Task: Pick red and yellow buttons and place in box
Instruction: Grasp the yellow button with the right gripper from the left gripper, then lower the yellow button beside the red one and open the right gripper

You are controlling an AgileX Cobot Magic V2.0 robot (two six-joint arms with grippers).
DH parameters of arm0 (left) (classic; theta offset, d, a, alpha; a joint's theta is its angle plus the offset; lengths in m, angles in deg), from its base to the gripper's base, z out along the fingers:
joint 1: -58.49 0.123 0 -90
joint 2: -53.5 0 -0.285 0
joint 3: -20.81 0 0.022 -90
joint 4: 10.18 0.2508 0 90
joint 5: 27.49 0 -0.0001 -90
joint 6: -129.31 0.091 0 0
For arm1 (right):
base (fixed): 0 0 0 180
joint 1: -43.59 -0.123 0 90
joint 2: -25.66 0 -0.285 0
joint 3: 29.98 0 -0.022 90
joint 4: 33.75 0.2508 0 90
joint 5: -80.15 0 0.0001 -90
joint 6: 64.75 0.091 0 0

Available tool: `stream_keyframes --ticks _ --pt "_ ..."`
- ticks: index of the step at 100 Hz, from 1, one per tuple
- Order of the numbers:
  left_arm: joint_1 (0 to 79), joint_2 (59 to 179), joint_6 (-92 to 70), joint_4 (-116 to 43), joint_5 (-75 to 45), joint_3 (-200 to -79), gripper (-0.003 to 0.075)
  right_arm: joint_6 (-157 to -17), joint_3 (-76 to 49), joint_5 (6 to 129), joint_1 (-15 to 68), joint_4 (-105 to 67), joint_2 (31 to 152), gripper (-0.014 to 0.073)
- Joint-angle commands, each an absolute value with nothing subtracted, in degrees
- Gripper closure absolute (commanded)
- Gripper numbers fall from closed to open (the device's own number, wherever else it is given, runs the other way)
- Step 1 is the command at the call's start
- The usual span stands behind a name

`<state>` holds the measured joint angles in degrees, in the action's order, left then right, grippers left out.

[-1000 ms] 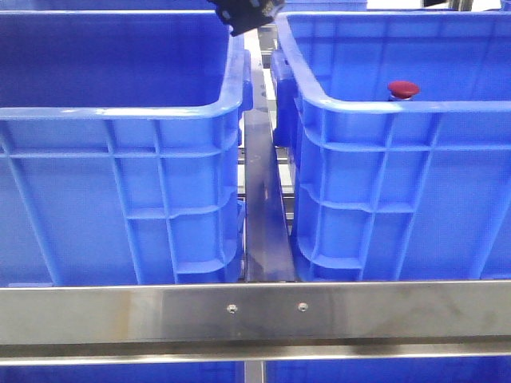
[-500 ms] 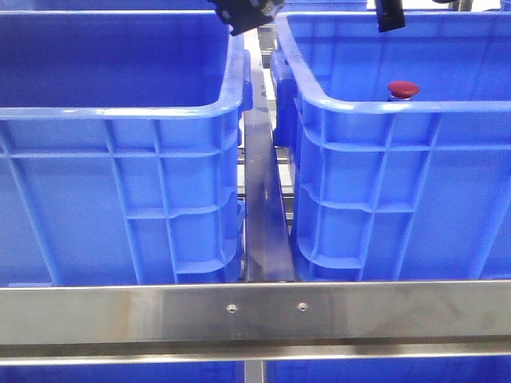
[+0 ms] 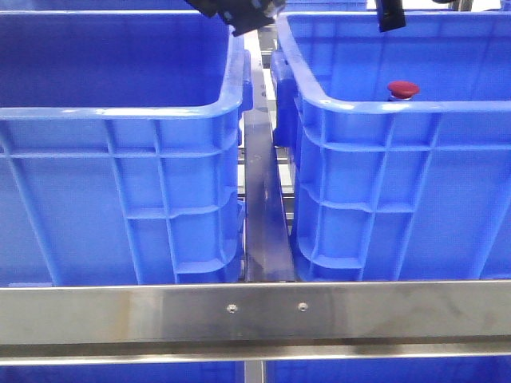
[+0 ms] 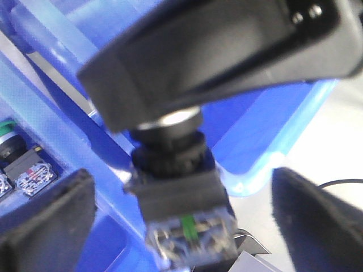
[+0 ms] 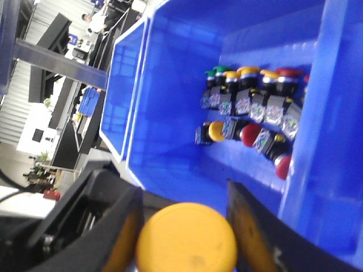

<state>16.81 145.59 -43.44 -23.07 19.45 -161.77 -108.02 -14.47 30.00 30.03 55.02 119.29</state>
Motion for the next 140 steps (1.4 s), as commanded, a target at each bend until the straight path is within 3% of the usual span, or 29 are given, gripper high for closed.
stream_keyframes --ticks 1,41,69,99,140 --pt "16.61 143.35 -43.39 -24.43 17.06 -163.65 0.0105 -109.21 -17.44 30.20 32.31 58.54 117.29 0.0367" --pt "16.61 143.35 -43.39 -24.43 17.81 -163.65 0.0121 -135.58 -20.49 40.99 47.41 58.20 117.29 0.0367" --pt "16.61 143.35 -43.39 -24.20 17.89 -163.65 0.0121 -152.62 -20.49 56.77 49.65 58.20 118.71 0.0367" --pt "16.61 143.35 -43.39 -24.20 17.89 -163.65 0.0121 -154.51 -21.17 69.75 49.65 58.72 126.79 0.0367" --pt "16.61 143.35 -43.39 -24.20 17.89 -163.65 0.0121 -154.51 -29.69 70.66 49.65 58.72 139.09 0.0367"
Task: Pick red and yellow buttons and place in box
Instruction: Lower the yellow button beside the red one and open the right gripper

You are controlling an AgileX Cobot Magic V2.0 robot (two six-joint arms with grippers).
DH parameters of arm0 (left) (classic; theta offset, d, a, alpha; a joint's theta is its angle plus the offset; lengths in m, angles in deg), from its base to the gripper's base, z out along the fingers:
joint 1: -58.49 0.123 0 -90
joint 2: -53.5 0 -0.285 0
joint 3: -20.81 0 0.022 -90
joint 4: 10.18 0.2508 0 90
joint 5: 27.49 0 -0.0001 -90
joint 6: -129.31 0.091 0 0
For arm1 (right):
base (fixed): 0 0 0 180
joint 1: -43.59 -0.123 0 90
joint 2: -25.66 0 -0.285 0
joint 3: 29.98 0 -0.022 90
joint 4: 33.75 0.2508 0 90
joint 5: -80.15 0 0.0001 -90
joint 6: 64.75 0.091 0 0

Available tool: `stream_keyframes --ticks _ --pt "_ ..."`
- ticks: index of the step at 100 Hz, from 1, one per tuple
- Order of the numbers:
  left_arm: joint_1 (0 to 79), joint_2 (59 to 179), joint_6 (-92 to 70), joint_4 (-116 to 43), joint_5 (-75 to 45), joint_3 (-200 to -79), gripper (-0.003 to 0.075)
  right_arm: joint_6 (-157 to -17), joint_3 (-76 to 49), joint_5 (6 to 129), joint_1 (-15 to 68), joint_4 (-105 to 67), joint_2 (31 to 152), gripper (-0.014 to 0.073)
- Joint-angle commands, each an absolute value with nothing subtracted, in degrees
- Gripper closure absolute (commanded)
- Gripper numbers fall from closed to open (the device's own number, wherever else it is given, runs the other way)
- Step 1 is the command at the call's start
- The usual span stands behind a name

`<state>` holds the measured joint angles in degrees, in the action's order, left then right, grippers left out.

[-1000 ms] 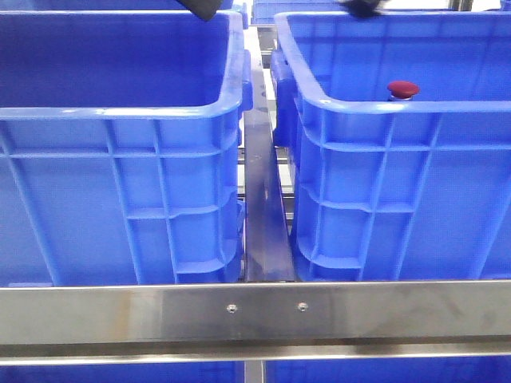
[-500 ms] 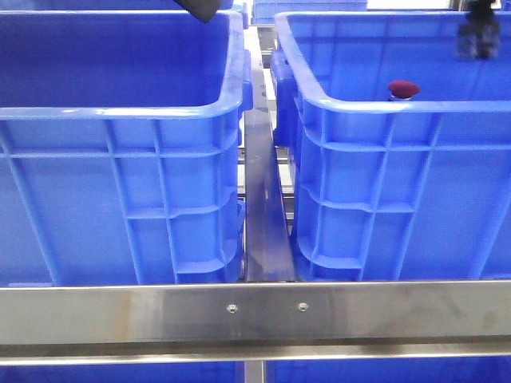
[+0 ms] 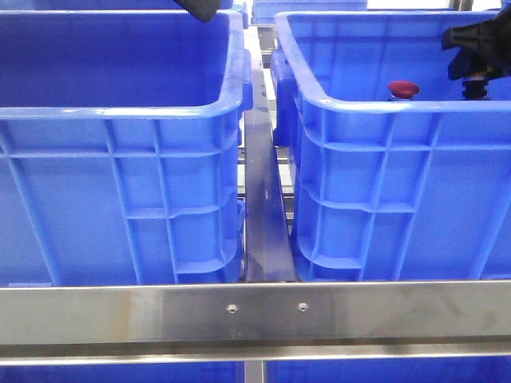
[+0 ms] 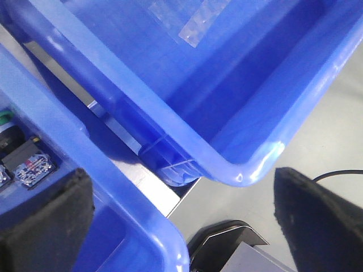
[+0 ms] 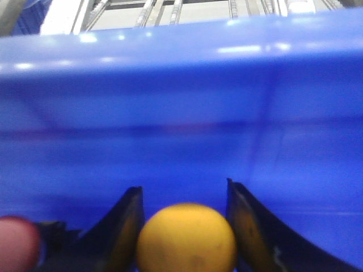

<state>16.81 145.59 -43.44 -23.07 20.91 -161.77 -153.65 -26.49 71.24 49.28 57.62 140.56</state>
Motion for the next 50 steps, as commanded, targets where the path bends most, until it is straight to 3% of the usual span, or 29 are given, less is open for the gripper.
stream_keyframes --ticks 1,50 --pt "16.61 143.35 -43.39 -24.20 17.89 -163.65 0.0121 -154.51 -29.81 70.66 49.65 58.72 139.22 0.0367" --pt "16.61 143.35 -43.39 -24.20 17.89 -163.65 0.0121 -154.51 -33.26 73.79 49.65 58.72 142.71 0.0367"
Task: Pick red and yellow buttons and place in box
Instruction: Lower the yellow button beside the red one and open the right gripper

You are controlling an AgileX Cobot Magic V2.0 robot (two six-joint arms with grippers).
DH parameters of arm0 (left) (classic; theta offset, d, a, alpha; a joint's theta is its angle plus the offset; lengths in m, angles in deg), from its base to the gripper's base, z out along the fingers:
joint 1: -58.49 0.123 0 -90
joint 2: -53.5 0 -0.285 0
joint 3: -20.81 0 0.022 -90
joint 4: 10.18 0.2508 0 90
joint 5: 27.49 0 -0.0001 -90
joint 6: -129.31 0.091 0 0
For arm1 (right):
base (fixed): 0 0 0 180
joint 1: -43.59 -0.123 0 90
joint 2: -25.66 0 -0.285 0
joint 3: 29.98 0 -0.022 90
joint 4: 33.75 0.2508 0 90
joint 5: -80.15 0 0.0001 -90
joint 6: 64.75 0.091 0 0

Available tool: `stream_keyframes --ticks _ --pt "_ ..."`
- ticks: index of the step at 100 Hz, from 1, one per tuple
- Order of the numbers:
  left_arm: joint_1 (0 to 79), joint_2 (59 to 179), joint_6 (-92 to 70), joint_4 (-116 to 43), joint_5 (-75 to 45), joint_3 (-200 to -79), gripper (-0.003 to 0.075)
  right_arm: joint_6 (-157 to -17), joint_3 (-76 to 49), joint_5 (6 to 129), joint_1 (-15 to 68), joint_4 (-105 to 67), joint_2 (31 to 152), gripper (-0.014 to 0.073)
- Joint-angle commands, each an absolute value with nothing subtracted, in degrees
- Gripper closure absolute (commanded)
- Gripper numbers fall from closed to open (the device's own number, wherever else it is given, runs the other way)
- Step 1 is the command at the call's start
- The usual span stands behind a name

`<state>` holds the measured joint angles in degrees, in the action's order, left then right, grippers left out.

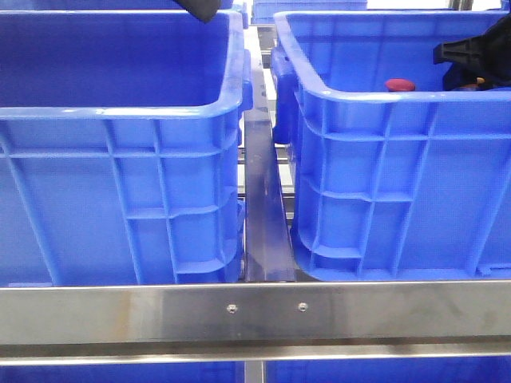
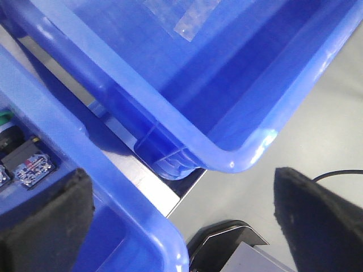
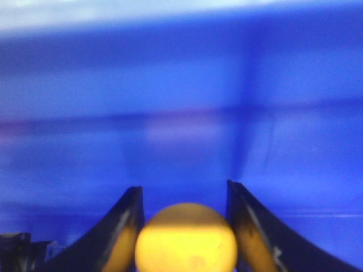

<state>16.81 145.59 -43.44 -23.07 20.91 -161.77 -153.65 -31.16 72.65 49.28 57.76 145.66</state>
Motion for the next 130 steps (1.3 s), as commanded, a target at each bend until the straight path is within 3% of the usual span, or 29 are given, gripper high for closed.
stream_keyframes --ticks 1,17,31,41,85,117,130 --pt "16.61 143.35 -43.39 -24.30 17.89 -163.65 0.0121 -154.51 -33.26 73.87 49.65 58.72 142.71 0.0367" --pt "16.61 143.35 -43.39 -24.30 17.89 -163.65 0.0121 -154.51 -33.26 73.88 49.65 58.72 142.71 0.0333" --pt "16.61 143.35 -43.39 -24.41 17.89 -163.65 0.0121 -154.51 -33.19 73.67 49.65 58.72 142.71 0.0164" --pt "16.61 143.35 -43.39 -24.40 17.89 -163.65 0.0121 -154.51 -33.19 73.67 49.65 58.72 142.61 0.0106" --pt "16.61 143.35 -43.39 -24.40 17.89 -163.65 0.0121 -154.51 -31.42 73.80 49.65 58.72 138.18 0.0107" --pt "16.61 143.35 -43.39 -24.17 17.69 -163.65 0.0121 -154.51 -19.86 74.05 49.65 58.72 126.12 0.0107" --pt "16.61 143.35 -43.39 -24.17 17.69 -163.65 0.0122 -154.51 -13.09 74.18 49.65 58.72 118.86 0.0181"
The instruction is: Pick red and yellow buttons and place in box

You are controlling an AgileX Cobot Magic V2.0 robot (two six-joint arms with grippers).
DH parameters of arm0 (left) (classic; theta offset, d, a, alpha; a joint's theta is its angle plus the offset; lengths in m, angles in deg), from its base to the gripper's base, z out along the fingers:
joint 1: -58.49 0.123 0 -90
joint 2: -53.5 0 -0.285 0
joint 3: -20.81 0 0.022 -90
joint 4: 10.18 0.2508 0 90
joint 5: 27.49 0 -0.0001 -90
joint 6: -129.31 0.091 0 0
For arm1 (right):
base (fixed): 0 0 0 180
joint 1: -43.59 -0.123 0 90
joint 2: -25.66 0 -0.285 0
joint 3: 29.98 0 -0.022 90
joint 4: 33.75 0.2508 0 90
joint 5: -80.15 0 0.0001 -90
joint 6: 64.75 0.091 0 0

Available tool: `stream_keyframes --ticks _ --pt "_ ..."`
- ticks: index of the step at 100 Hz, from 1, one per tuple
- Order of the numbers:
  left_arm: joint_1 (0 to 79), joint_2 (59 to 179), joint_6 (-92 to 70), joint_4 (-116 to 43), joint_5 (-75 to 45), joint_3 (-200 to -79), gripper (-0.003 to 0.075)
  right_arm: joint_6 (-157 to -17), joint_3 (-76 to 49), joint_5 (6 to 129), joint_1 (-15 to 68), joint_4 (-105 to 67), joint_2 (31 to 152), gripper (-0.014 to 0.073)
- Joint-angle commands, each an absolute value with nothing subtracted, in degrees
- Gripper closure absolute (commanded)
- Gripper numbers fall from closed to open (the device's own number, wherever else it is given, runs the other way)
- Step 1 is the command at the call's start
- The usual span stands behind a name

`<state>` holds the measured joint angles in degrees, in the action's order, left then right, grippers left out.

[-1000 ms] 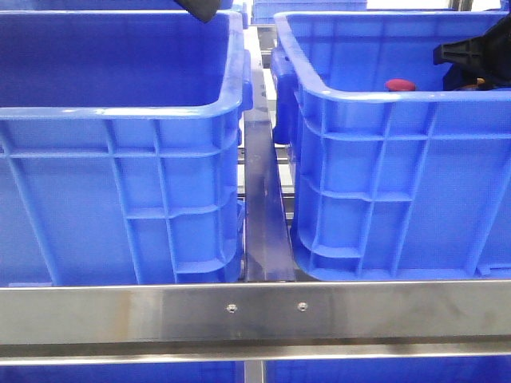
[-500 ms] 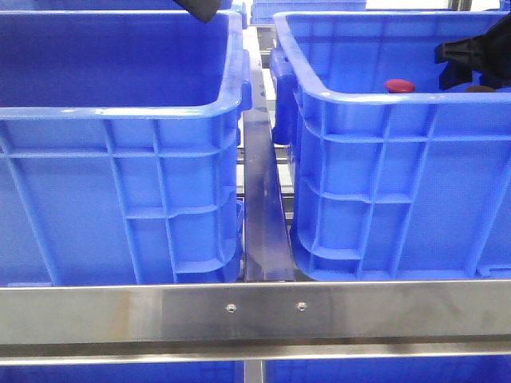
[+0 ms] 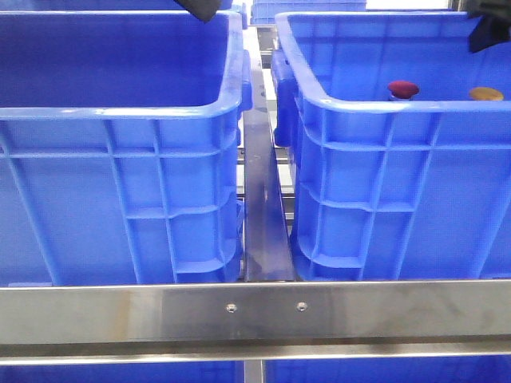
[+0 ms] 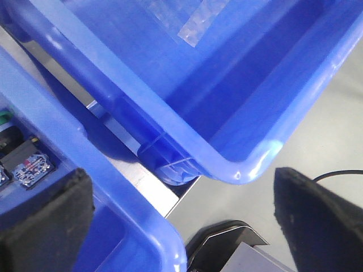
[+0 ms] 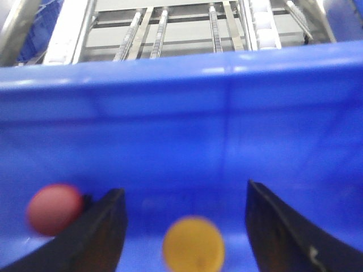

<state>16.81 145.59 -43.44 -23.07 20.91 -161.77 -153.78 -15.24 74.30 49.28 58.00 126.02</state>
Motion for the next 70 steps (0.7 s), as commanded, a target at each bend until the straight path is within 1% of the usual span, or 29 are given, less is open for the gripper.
stream_keyframes --ticks 1,8,13,15,20,26,29,32,34,39,41,46,70 --pt "16.61 143.35 -43.39 -24.17 17.69 -163.65 0.0122 -154.51 -12.76 74.23 49.65 58.72 118.48 0.0192" --pt "16.61 143.35 -43.39 -24.13 17.41 -163.65 0.0134 -154.51 -9.40 74.02 49.65 58.72 114.67 0.0320" --pt "16.61 143.35 -43.39 -24.03 17.21 -163.65 0.0163 -154.51 -6.96 73.76 49.65 58.72 111.88 0.0439" --pt "16.61 143.35 -43.39 -23.98 17.21 -163.65 0.0182 -154.51 -5.90 73.69 49.65 58.72 110.67 0.0468" --pt "16.61 143.20 -43.39 -23.85 16.61 -163.40 0.0242 -154.51 -3.50 73.69 49.65 58.72 107.79 0.0579" --pt "16.61 142.45 -43.39 -23.76 15.29 -162.38 0.0349 -154.51 -0.33 73.54 49.65 58.72 103.85 0.0670" --pt "16.61 141.94 -43.39 -23.64 13.91 -161.57 0.0404 -154.45 1.12 73.26 49.65 58.72 102.01 0.0663" --pt "16.61 141.22 -43.39 -23.64 12.63 -160.62 0.0475 -154.45 2.61 72.99 49.65 58.72 100.15 0.0661" --pt "16.61 140.67 -43.39 -23.64 11.64 -159.81 0.0503 -154.45 3.70 72.74 49.65 58.72 98.78 0.0664" --pt "16.61 139.09 -43.39 -23.64 9.63 -157.76 0.0613 -154.45 6.10 72.03 49.65 58.72 95.54 0.0664" --pt "16.61 138.34 -43.39 -23.64 8.84 -156.84 0.0639 -154.45 7.10 71.76 49.65 58.72 94.22 0.0664" --pt "16.61 136.58 -43.39 -23.64 7.14 -154.67 0.0736 -154.45 9.32 70.81 49.65 58.72 91.11 0.0664" --pt "16.61 125.89 -43.39 -22.75 0.06 -143.07 0.0740 -154.45 20.37 67.58 49.65 58.72 75.21 0.0664"
